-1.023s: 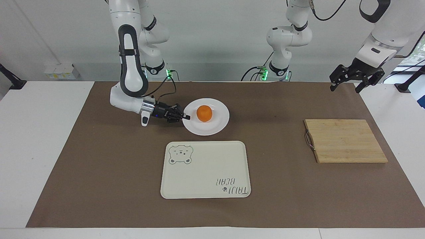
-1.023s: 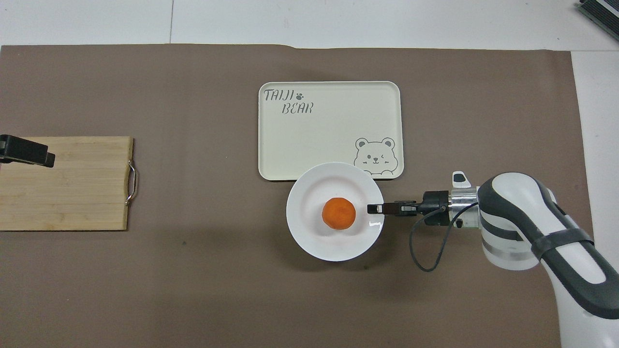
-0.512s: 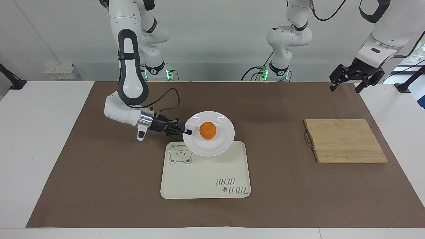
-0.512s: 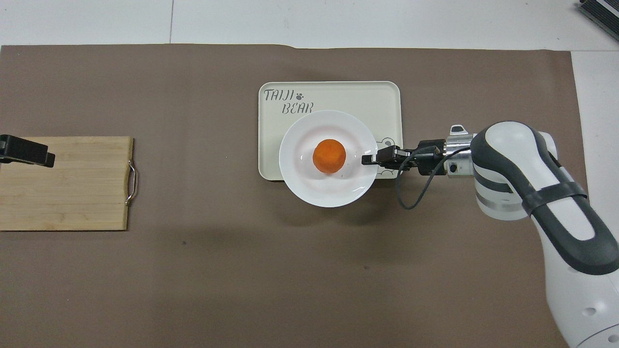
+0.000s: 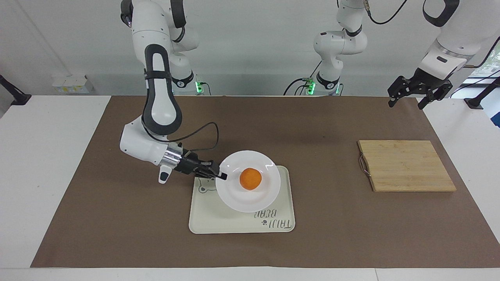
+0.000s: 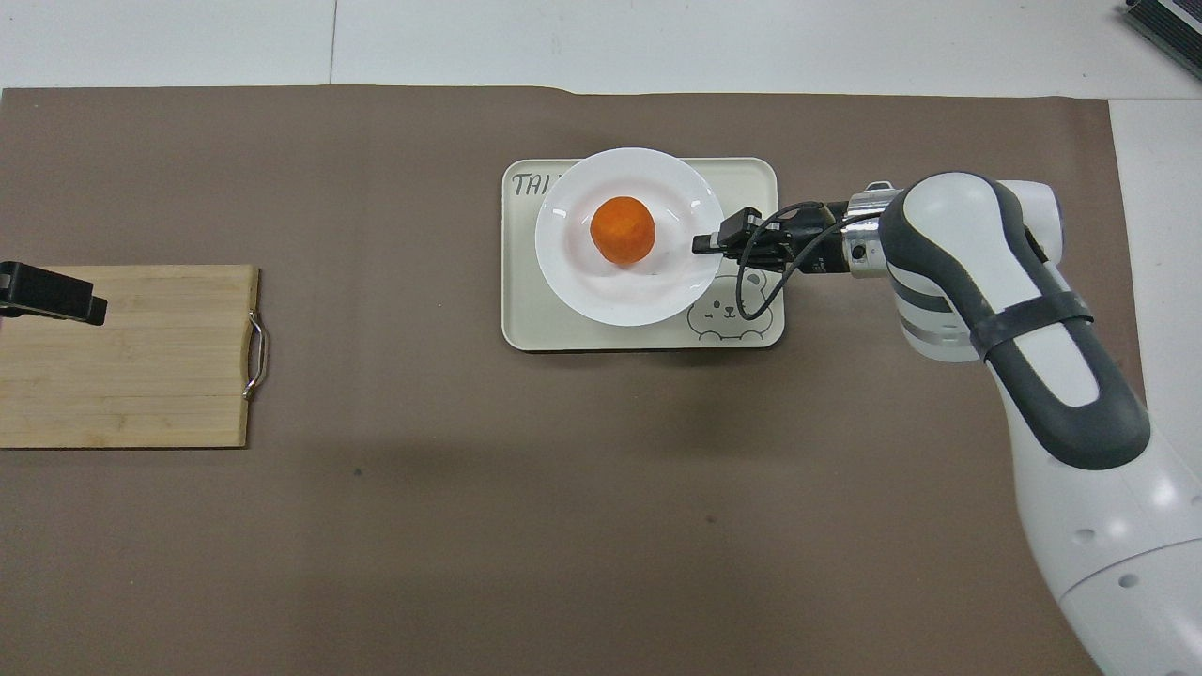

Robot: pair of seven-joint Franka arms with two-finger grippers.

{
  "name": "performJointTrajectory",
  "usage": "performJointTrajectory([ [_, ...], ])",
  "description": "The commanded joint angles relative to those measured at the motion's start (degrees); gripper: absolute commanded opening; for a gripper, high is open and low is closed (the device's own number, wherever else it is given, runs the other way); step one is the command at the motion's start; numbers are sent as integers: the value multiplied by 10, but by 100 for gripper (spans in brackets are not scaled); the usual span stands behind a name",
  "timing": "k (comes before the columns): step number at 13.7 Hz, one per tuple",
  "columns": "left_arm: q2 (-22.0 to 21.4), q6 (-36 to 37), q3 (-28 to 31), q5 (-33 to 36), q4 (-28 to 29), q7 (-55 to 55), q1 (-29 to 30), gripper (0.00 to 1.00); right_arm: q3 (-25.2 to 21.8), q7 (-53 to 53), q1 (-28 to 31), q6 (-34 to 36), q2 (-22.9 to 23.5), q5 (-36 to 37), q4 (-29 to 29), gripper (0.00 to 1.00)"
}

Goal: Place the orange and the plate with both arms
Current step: 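Slide the plate with the right gripper onto the bear tray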

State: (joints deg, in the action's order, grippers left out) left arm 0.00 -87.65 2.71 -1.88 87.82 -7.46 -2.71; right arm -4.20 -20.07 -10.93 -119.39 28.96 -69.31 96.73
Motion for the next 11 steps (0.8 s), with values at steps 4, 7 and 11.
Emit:
performJointTrajectory([
  [4, 4, 9, 0, 5, -11, -5, 1, 100, 6, -61, 4, -12, 52, -8, -42, 0],
  [7, 4, 9, 0, 5, -11, -5, 1, 100, 6, -92, 4, -15, 54, -7, -31, 0],
  [11, 4, 10, 0, 5, -11, -5, 1, 100, 6, -131, 4, -15, 61, -9, -21, 0],
])
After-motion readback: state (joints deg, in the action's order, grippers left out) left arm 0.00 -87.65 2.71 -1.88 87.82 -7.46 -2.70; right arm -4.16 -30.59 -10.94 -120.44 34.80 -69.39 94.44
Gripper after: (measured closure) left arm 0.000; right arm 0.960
